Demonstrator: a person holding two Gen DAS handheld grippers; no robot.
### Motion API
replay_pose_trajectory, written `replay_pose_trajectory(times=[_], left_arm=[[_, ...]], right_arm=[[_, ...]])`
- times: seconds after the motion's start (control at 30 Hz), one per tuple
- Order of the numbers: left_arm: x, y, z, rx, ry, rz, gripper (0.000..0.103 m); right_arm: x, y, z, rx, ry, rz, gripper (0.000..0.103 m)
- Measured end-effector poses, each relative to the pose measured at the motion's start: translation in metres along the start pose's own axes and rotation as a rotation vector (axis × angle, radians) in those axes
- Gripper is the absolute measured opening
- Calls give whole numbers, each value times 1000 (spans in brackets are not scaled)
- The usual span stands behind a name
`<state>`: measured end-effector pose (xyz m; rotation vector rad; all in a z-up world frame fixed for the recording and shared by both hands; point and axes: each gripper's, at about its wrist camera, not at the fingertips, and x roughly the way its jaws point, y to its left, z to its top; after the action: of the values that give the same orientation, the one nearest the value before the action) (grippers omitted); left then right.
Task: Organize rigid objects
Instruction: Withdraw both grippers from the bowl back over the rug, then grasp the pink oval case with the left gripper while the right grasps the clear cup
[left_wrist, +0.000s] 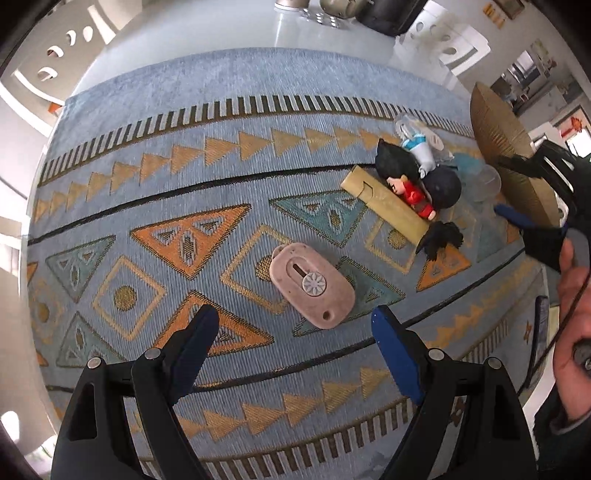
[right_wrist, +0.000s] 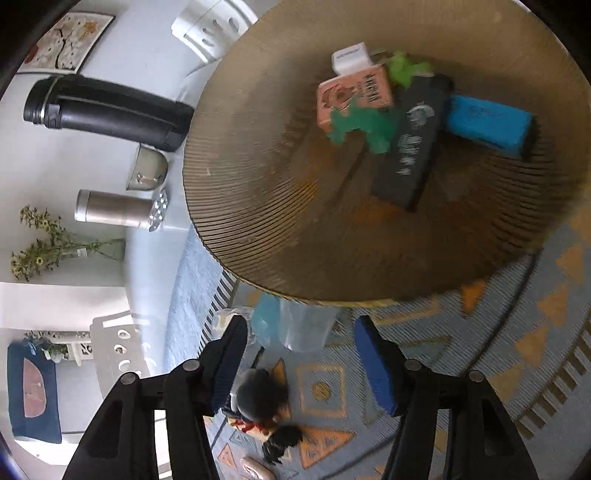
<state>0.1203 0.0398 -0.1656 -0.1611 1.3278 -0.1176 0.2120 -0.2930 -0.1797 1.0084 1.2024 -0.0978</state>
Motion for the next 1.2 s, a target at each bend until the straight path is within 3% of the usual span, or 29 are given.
replay_pose_trajectory(times=[0.2, 0.3, 0.5, 0.67, 0.77, 0.9, 0.93, 1.0, 1.03, 1.07, 1.2], left_arm=[[5, -1, 1, 23, 17, -1, 83], [9, -6, 3, 24, -9, 17, 83], [13, -10, -4, 77, -70, 138, 83], [4, 20, -9, 25, -59, 144, 82], [-3, 37, -8, -14, -53, 101, 82], [-7, 27, 1, 31, -57, 51, 82], [-5, 19, 5, 53, -53, 47, 78], [4, 9, 11, 80, -31, 49, 54], [6, 2, 12, 109, -45, 90, 49], [7, -6, 12, 148, -61, 112, 37], [2, -18, 8, 171, -105, 128, 37]], right_arm=[[15, 5, 1, 10, -26, -69, 47], [15, 10, 4, -26, -30, -82, 36], [12, 10, -3, -124, 28, -98, 36], [-4, 17, -33, -350, 133, -88, 36], [-15, 24, -55, -536, 123, -161, 36], [-14, 28, -78, -697, 150, -214, 36], [-12, 27, -82, -711, 175, -197, 36], [-7, 22, -86, -726, 228, -173, 36], [-4, 21, -88, -737, 243, -174, 36], [-4, 19, -91, -748, 245, -172, 37], [-2, 9, -96, -819, 261, -141, 36]])
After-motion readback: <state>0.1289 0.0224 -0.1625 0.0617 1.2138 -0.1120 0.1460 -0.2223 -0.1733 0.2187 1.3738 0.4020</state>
